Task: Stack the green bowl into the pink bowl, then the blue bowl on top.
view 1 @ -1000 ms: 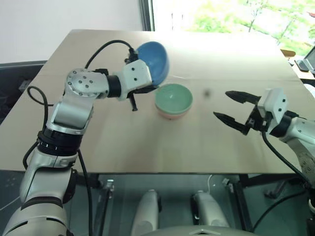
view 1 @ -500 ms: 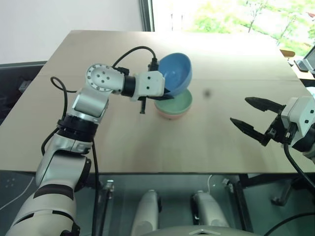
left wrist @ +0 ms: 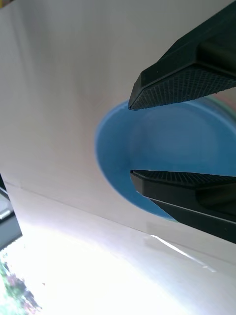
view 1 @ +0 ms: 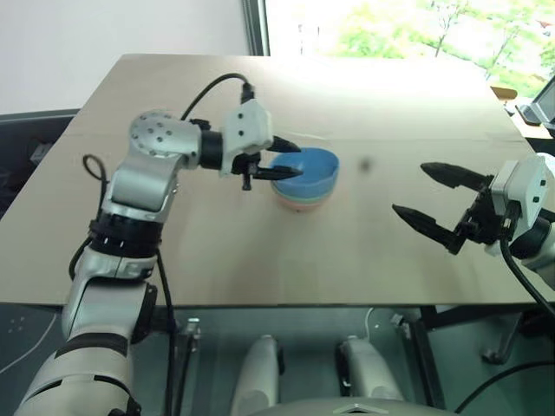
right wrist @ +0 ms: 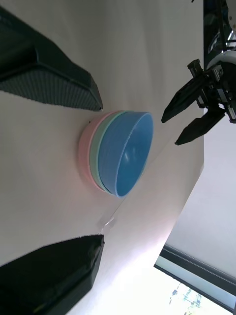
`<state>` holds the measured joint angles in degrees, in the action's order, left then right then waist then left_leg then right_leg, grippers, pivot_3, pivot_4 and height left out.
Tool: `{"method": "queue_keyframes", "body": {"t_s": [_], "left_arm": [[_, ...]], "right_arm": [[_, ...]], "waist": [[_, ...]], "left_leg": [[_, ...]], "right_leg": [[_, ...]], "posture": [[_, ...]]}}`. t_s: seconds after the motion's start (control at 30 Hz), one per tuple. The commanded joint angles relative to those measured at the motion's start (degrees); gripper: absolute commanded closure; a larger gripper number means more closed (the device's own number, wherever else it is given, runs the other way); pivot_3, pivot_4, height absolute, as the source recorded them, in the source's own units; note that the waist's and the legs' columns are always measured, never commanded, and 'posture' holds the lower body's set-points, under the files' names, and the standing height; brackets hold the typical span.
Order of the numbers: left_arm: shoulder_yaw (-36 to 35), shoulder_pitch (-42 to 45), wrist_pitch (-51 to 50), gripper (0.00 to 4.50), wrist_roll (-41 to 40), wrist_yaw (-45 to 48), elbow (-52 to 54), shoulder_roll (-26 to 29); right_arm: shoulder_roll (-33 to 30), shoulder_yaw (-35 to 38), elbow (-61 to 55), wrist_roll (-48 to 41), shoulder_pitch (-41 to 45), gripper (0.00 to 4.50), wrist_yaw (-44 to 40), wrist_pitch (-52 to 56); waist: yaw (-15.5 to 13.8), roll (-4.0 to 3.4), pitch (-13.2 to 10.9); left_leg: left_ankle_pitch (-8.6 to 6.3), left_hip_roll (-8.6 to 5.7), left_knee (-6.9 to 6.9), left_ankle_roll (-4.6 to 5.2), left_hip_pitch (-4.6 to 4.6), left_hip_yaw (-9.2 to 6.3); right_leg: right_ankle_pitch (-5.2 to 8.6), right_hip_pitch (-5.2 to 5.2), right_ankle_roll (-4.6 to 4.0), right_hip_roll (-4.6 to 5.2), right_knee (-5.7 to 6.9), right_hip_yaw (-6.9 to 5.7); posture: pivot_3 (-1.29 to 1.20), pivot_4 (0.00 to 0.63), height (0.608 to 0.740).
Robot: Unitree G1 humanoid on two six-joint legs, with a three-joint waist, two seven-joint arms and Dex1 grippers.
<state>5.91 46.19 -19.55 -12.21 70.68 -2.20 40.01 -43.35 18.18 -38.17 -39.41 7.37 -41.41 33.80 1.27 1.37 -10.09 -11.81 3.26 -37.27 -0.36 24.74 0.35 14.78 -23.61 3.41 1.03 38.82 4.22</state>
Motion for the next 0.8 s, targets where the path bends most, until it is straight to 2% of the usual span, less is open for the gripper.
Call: {"method": "queue_keyframes", "body": {"t_s": [0.03, 0.33, 0.6, 0.8], "left_arm": [[-7.1, -4.9, -5.0, 2.46, -5.2, -5.0, 8.1, 0.5], [-16.7, -19.6, -9.7, 2.46, -10.7, -12.2, 20.4, 2.8], [-18.9, -26.2, -10.6, 2.46, -13.4, -14.0, 20.0, 3.2], [-20.1, -29.6, -9.3, 2.46, -14.7, -14.1, 19.2, 3.7]], "right_arm": [[-1.3, -0.1, 0.5, -1.1, 0.9, 0.02, -1.4, -0.2], [-1.5, -0.5, 3.0, -0.5, 1.9, 0.02, -2.2, -1.8], [-1.4, -1.4, 5.0, 3.0, 1.4, 0.02, -2.2, -4.0], [-3.3, -0.1, 6.0, 9.6, -2.5, 0.02, -0.3, -4.6]], "waist": [[-0.1, 0.01, 0.0], [-0.4, 0.01, 0.0], [-0.5, 0.01, 0.0], [-0.5, 0.02, 0.0]], "left_leg": [[0.0, 0.0, 0.0, 0.0, 0.01, 0.0], [0.0, 0.0, -0.02, 0.0, -0.01, -0.03], [0.0, 0.0, -0.02, 0.0, -0.03, -0.02], [0.0, 0.0, -0.02, 0.0, -0.02, 0.0]], "right_leg": [[0.0, 0.0, 0.0, 0.01, 0.0, 0.0], [0.0, 0.04, 0.0, 0.03, -0.01, -0.05], [0.0, 0.04, -0.01, 0.03, -0.01, -0.05], [0.0, 0.04, -0.01, 0.04, -0.02, -0.05]], "posture": [[0.0, 0.15, 0.74], [0.0, 0.15, 0.74], [0.0, 0.15, 0.74], [0.0, 0.15, 0.74]]}}
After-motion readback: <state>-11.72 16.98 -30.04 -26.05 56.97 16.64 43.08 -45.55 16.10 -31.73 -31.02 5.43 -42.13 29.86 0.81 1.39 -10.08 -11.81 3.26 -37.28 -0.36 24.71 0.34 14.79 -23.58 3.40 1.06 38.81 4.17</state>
